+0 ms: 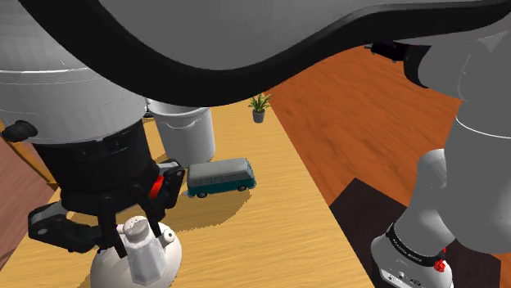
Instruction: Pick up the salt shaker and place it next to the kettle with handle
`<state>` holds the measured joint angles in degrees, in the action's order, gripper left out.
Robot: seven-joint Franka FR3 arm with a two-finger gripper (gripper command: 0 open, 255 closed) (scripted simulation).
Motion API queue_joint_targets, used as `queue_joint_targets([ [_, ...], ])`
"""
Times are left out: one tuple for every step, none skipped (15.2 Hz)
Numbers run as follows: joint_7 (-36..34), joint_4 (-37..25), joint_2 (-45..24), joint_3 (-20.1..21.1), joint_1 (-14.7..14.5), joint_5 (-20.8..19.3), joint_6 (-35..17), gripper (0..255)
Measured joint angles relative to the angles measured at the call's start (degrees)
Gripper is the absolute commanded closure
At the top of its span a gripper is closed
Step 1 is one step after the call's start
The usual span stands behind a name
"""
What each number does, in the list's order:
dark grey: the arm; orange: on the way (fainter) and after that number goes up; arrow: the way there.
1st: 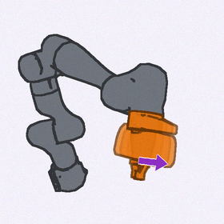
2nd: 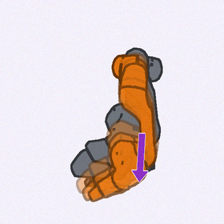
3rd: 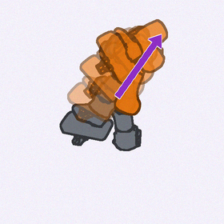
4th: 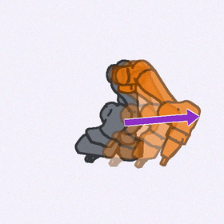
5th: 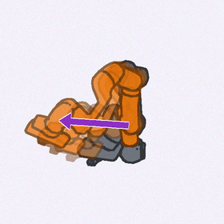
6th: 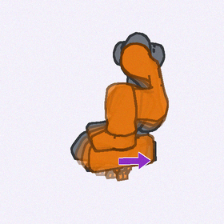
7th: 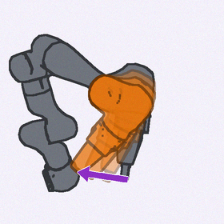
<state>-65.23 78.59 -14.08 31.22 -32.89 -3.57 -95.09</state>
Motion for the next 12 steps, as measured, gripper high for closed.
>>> queue_joint_targets([
  [-0.13, 0.89, 0.00, 0.02, -0.04, -0.02, -0.88, 255],
  [0.06, 2.12, 0.37, -0.02, 0.20, 0.20, -1.77, 255],
  [0.13, 2.83, 0.36, -0.06, 0.27, 0.20, -2.51, 255],
  [0.27, 3.97, 0.62, -0.09, 0.45, 0.35, -3.41, 255],
  [0.28, 5.05, 0.89, -0.09, 0.54, 0.47, -4.25, 255],
  [0.31, 5.94, 0.98, -0.10, 0.60, 0.52, -5.06, 255],
  [0.39, 7.00, 1.24, -0.11, 0.72, 0.66, -5.88, 255],
  [0.57, 8.05, 1.37, -0.17, 0.88, 0.75, -6.82, 255],
  [0.42, 8.66, 1.22, -0.15, 0.80, 0.65, -7.56, 255],
  [0.48, 9.53, 1.26, -0.18, 0.87, 0.67, -8.40, 255],
  [0.50, 10.42, 1.35, -0.19, 0.92, 0.71, -9.20, 255],
  [0.51, 11.02, 1.26, -0.21, 0.93, 0.66, -9.88, 255],
])
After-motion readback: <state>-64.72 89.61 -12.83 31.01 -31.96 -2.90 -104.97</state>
